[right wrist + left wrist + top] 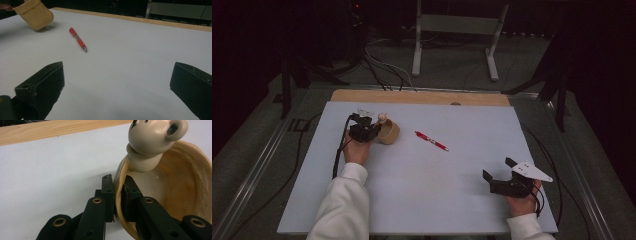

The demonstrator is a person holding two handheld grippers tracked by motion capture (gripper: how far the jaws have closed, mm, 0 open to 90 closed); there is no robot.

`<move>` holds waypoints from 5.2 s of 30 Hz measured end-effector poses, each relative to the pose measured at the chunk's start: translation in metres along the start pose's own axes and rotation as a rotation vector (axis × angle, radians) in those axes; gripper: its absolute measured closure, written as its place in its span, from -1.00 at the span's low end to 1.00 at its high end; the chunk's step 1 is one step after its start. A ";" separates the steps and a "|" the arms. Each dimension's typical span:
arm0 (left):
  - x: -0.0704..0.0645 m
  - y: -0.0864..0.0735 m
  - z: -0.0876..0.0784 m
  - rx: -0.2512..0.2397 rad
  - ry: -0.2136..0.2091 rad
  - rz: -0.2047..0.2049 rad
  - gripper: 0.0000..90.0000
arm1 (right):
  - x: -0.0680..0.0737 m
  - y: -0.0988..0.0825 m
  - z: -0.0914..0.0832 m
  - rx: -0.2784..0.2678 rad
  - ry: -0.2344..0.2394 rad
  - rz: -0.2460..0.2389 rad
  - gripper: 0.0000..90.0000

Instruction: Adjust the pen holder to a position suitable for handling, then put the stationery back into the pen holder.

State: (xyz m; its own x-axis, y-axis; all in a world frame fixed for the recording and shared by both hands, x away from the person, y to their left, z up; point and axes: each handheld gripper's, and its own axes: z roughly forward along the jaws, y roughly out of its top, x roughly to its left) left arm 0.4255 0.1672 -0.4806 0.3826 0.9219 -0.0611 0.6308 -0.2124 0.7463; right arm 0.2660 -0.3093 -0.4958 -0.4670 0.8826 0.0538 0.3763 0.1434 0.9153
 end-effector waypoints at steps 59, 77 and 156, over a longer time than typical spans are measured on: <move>-0.081 -0.028 -0.024 0.086 -0.199 0.217 0.81 | 0.002 0.000 0.001 0.002 0.005 -0.004 -1.00; -0.082 -0.023 -0.032 -0.084 -0.259 0.176 -0.91 | 0.002 0.000 0.001 0.004 0.003 -0.004 -1.00; 0.008 -0.127 -0.132 -0.358 0.011 0.035 -1.00 | 0.006 0.022 0.006 -0.037 0.071 -0.068 -1.00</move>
State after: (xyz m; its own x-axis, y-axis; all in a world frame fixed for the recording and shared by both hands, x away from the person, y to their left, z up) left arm 0.2597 0.2446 -0.4886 0.3913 0.9199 -0.0251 0.3403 -0.1193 0.9327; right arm 0.2769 -0.2984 -0.4779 -0.5468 0.8370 0.0182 0.3126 0.1839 0.9319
